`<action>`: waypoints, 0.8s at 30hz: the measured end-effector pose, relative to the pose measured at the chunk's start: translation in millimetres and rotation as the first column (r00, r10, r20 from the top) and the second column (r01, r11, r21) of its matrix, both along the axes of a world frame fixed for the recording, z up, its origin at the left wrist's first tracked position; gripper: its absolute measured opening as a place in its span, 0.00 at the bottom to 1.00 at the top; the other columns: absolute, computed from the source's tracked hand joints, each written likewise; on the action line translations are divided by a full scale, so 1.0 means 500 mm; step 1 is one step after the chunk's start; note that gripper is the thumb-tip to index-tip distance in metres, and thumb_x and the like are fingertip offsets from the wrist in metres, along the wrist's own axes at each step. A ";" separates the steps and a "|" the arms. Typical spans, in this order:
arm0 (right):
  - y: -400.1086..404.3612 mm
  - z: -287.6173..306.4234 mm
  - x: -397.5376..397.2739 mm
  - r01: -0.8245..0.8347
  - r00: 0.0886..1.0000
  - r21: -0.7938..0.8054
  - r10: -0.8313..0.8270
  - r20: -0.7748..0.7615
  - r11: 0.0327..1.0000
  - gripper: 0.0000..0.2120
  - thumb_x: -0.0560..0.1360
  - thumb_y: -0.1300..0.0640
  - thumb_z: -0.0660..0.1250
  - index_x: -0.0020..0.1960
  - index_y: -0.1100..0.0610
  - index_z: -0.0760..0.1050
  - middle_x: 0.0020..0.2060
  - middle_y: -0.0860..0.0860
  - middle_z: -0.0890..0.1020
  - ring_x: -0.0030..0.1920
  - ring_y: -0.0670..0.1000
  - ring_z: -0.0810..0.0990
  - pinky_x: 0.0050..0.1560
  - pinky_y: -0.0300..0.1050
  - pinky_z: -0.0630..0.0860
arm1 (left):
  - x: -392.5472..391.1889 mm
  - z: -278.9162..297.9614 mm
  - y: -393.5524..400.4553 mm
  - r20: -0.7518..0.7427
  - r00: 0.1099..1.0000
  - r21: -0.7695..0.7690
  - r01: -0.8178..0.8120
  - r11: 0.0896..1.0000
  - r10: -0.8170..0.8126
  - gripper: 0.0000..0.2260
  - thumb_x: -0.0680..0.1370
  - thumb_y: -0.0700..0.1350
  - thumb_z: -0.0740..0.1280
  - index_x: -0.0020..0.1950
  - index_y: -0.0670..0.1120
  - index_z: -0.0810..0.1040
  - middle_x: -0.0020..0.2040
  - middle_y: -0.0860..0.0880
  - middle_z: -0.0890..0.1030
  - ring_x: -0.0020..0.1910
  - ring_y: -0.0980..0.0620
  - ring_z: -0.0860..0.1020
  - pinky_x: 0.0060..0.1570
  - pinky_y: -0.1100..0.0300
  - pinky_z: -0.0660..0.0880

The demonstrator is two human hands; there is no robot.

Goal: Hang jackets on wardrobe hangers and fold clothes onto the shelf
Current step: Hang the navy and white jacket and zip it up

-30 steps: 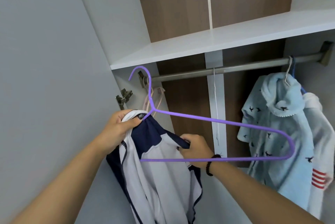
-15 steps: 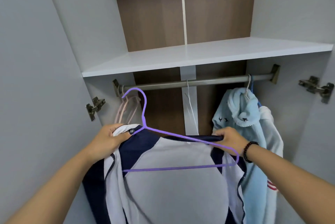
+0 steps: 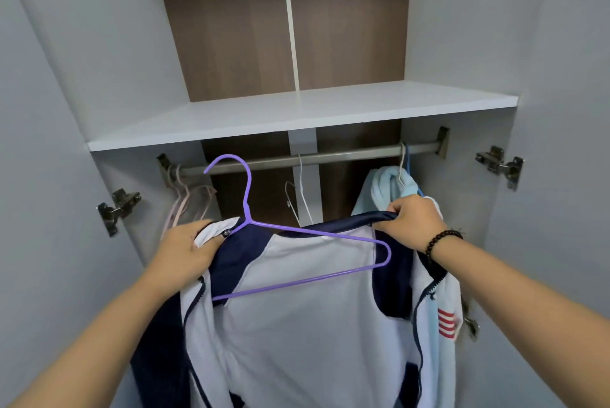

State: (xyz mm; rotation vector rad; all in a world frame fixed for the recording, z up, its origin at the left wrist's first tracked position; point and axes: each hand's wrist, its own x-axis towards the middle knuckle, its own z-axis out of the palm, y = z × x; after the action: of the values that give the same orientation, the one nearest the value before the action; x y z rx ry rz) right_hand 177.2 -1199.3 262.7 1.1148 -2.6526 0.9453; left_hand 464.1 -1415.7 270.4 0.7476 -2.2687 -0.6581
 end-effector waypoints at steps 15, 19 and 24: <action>-0.002 0.020 0.042 0.105 0.992 0.129 -0.094 -0.086 0.986 0.14 0.74 0.53 0.62 0.32 0.58 0.69 0.28 0.50 0.71 0.34 0.54 0.72 0.33 0.42 0.66 | -0.048 -0.022 0.088 0.123 0.967 -0.371 -0.162 0.914 0.221 0.05 0.75 0.45 0.65 0.42 0.46 0.78 0.32 0.46 0.79 0.33 0.41 0.76 0.34 0.50 0.75; -0.040 0.043 0.071 -0.043 0.969 0.004 0.041 0.246 0.999 0.17 0.73 0.58 0.65 0.27 0.58 0.66 0.26 0.52 0.71 0.32 0.53 0.71 0.31 0.44 0.64 | -0.049 -0.038 0.090 0.186 0.944 -0.373 -0.189 0.908 0.272 0.06 0.76 0.47 0.64 0.44 0.46 0.78 0.33 0.47 0.79 0.33 0.42 0.77 0.35 0.53 0.75; -0.099 0.025 0.118 -0.114 0.859 -0.091 0.144 0.492 0.989 0.09 0.77 0.62 0.60 0.38 0.59 0.70 0.37 0.57 0.75 0.39 0.55 0.74 0.35 0.43 0.67 | -0.060 -0.055 0.093 0.048 0.967 -0.114 -0.245 0.963 0.252 0.08 0.77 0.49 0.65 0.42 0.46 0.78 0.33 0.49 0.78 0.32 0.48 0.76 0.34 0.53 0.76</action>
State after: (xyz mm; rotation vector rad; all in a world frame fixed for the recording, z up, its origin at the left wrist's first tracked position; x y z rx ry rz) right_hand 236.3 -1248.6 274.9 1.1789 -2.9336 1.5119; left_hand 434.0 -1369.2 243.1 0.9915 -2.1967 -0.3966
